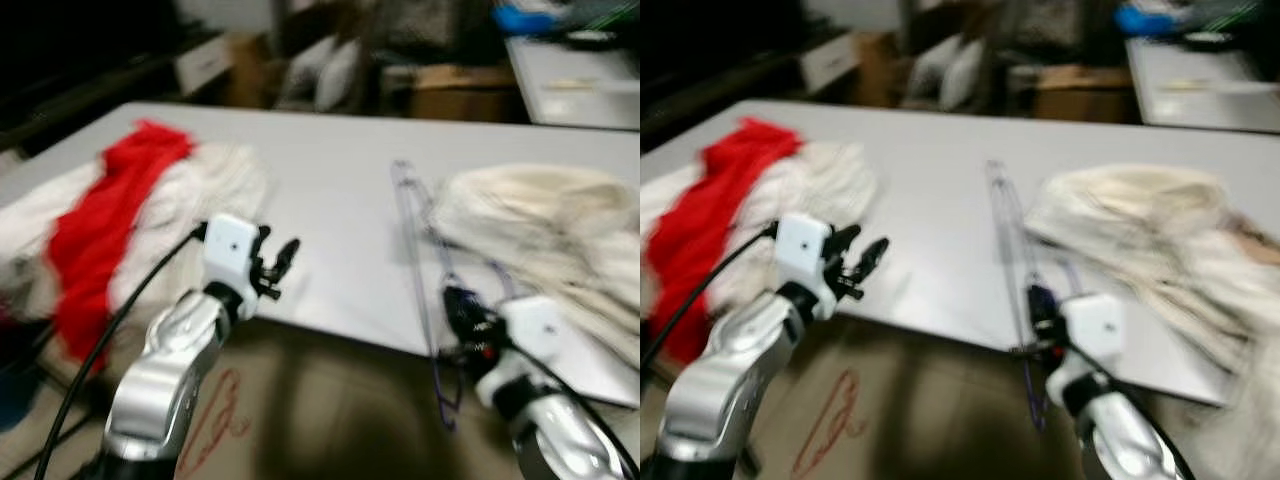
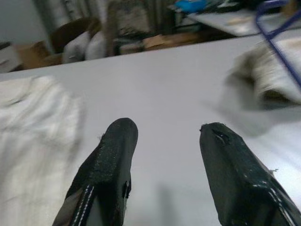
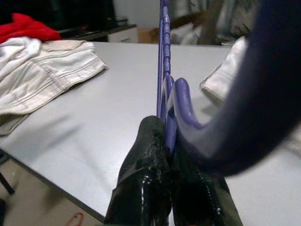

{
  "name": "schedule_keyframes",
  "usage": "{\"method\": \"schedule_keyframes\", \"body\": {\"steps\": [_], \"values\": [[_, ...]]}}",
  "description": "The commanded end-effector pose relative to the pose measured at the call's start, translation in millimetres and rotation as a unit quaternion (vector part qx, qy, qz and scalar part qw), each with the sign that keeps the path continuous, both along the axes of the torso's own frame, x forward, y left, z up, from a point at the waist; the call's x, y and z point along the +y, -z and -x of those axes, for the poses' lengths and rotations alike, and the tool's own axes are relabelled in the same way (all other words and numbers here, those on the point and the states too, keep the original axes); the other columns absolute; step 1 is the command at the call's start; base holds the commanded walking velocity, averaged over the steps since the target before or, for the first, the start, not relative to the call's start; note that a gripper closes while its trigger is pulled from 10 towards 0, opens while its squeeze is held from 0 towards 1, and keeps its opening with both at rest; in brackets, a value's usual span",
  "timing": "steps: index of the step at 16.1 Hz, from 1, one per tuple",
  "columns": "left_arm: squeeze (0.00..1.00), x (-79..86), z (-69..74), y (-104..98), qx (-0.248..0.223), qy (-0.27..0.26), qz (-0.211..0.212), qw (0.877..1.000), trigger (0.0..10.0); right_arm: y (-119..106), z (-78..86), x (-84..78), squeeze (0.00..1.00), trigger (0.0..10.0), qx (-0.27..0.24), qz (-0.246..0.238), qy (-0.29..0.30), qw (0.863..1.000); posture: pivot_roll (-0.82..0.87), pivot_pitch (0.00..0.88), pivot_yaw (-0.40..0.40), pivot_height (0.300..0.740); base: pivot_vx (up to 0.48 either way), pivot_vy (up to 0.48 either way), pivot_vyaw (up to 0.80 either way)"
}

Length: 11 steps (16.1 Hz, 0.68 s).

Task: Hang hanger

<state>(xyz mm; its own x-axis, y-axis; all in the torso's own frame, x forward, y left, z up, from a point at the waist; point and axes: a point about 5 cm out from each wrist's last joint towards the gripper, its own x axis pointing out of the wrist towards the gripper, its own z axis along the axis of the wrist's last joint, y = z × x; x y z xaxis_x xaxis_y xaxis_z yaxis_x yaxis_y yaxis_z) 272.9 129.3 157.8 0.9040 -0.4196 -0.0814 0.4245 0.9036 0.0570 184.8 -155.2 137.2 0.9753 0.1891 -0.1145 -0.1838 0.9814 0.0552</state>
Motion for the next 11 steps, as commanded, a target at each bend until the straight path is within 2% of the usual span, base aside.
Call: {"method": "schedule_keyframes", "body": {"steps": [1, 3, 6, 8, 11], "values": [[0.00, 2.3, -3.4, -0.5, -0.003, -0.001, -0.002, 1.000, 10.0, 1.3, -0.9, -2.0, 0.00, 10.0, 0.002, -0.008, 0.015, 1.000, -0.10, 0.000, 0.129, 0.740, 0.000, 0.000, 0.80], [0.00, 4.0, -6.8, 4.1, 0.002, -0.012, -0.002, 1.000, 10.0, 6.2, -0.9, -3.9, 0.00, 10.0, 0.009, -0.009, 0.033, 0.999, -0.10, 0.000, 0.138, 0.740, 0.000, 0.000, 0.80], [0.00, 4.5, -5.3, 7.2, 0.006, -0.017, 0.002, 1.000, 10.0, 13.8, -1.1, -11.5, 0.00, 10.0, 0.031, -0.035, 0.082, 0.995, -0.10, 0.000, 0.121, 0.740, 0.000, 0.000, 0.00], [0.00, 5.8, -2.7, 11.8, 0.008, -0.022, -0.005, 1.000, 10.0, 12.6, -4.9, -13.0, 0.00, 10.0, 0.037, -0.041, 0.080, 0.995, -0.10, 0.000, 0.101, 0.740, 0.000, 0.000, 0.00], [0.00, 5.6, 1.2, 14.0, 0.005, -0.034, -0.011, 0.999, 10.0, 12.2, -9.8, -13.7, 0.00, 10.0, 0.029, -0.009, 0.052, 0.998, -0.08, 0.000, 0.064, 0.740, 0.000, 0.000, 0.00]]}}
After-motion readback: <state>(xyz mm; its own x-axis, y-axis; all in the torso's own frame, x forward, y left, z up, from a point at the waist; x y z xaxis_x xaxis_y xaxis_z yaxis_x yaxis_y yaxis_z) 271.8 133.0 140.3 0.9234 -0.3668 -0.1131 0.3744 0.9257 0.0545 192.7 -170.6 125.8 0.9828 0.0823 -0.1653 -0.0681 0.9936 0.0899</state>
